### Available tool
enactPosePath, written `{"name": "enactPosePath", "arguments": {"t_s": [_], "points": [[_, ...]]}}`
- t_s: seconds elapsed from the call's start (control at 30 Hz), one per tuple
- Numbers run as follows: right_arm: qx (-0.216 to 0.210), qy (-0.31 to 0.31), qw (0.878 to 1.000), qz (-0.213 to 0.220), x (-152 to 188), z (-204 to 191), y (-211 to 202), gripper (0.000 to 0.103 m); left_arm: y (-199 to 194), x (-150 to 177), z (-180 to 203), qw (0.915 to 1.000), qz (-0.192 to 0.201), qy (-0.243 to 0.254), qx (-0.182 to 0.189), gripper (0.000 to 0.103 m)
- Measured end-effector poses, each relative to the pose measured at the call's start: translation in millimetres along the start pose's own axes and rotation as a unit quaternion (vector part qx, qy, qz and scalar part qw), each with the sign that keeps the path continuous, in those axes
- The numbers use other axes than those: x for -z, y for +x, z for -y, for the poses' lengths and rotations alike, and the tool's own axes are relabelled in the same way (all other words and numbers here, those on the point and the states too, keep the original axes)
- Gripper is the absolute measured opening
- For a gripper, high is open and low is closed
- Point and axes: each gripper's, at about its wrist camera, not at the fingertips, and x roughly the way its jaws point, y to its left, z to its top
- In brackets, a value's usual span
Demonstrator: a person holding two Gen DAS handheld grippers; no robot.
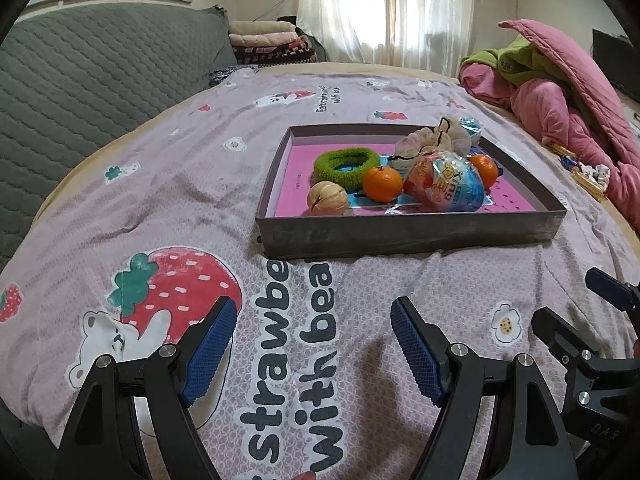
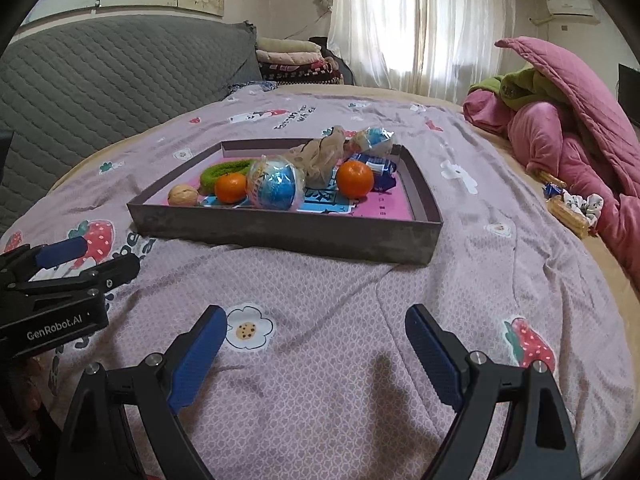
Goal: Organize objects
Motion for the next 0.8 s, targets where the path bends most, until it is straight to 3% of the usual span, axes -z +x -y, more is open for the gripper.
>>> {"name": "enactPosePath", "arguments": {"t_s": [0.8], "points": [[0.001, -0.004, 1.0, 0.001, -2.0, -0.9, 7.4, 0.091, 6.1, 3.7, 3.0, 1.0, -0.005, 0.005, -0.006, 0.08]]}}
